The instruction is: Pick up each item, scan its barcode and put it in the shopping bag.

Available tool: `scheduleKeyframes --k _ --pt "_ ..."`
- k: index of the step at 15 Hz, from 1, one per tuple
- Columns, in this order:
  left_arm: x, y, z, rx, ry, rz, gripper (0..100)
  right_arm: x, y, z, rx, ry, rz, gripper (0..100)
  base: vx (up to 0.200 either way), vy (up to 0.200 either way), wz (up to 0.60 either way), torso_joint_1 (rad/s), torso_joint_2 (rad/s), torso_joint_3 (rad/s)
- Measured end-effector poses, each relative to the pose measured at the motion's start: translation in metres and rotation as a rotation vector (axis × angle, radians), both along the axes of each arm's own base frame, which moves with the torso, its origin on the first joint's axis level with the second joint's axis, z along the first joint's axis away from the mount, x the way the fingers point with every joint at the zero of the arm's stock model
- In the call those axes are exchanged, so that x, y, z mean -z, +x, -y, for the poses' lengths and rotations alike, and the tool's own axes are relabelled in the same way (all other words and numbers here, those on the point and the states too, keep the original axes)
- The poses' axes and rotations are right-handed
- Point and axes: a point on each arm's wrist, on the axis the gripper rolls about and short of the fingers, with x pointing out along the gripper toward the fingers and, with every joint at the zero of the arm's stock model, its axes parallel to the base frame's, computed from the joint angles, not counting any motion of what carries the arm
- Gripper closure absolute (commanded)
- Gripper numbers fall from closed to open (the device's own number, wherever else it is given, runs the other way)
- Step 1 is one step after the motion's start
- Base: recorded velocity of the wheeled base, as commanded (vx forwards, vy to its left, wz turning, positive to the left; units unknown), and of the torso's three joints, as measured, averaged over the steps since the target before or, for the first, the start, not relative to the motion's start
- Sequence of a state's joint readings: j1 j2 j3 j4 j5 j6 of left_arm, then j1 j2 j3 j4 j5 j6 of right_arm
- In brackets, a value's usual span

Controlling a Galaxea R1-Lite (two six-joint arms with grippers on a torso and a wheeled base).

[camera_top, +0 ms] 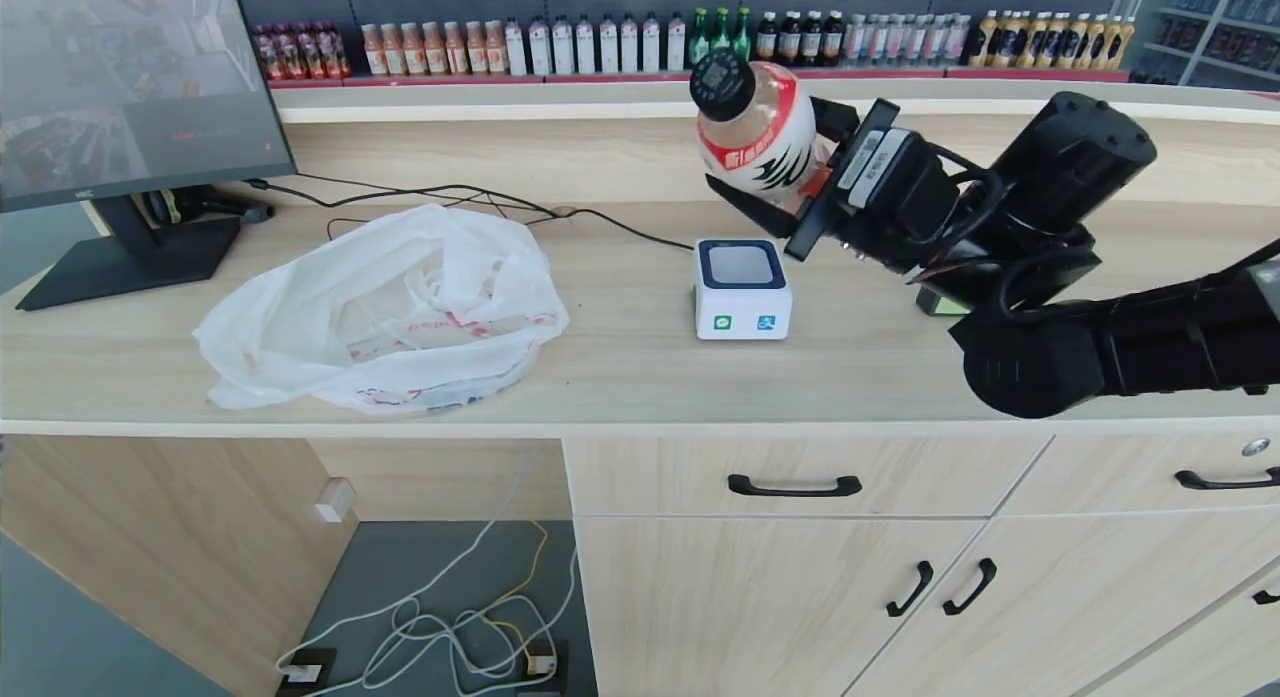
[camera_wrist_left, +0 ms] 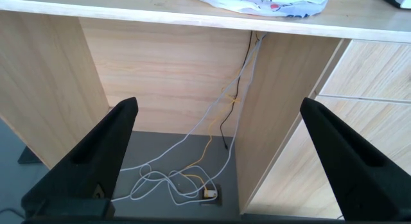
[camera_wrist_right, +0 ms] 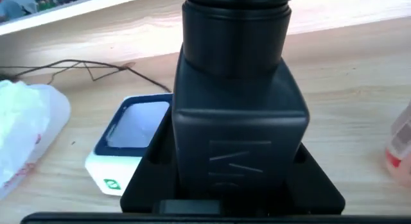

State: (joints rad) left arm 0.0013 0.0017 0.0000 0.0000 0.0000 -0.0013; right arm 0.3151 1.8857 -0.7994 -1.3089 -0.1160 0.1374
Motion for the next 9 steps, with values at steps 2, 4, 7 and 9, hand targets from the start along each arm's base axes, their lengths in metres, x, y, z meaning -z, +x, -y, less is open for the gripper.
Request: scheduleKeyframes --k 2,4,7,9 --pt "0.0 0.0 0.0 0.0 0.0 0.0 0 -0.004 -0.026 -0.011 -0.097 0.091 0.026 100 0.0 0.0 0.0 0.0 0.0 0.0" --pt "0.0 0.0 0.0 0.0 0.0 0.0 0 -0.006 -0.045 -0.015 -0.142 0.144 0.074 100 0.0 0.0 0.0 0.0 0.0 0.0" --pt "0.0 0.0 0.0 0.0 0.0 0.0 0 -0.003 -0.062 -0.025 -0.202 0.169 0.084 100 0.0 0.0 0.0 0.0 0.0 0.0" --pt "0.0 0.0 0.0 0.0 0.0 0.0 0 -0.002 -0.067 -0.031 -0.236 0.199 0.076 100 0.0 0.0 0.0 0.0 0.0 0.0"
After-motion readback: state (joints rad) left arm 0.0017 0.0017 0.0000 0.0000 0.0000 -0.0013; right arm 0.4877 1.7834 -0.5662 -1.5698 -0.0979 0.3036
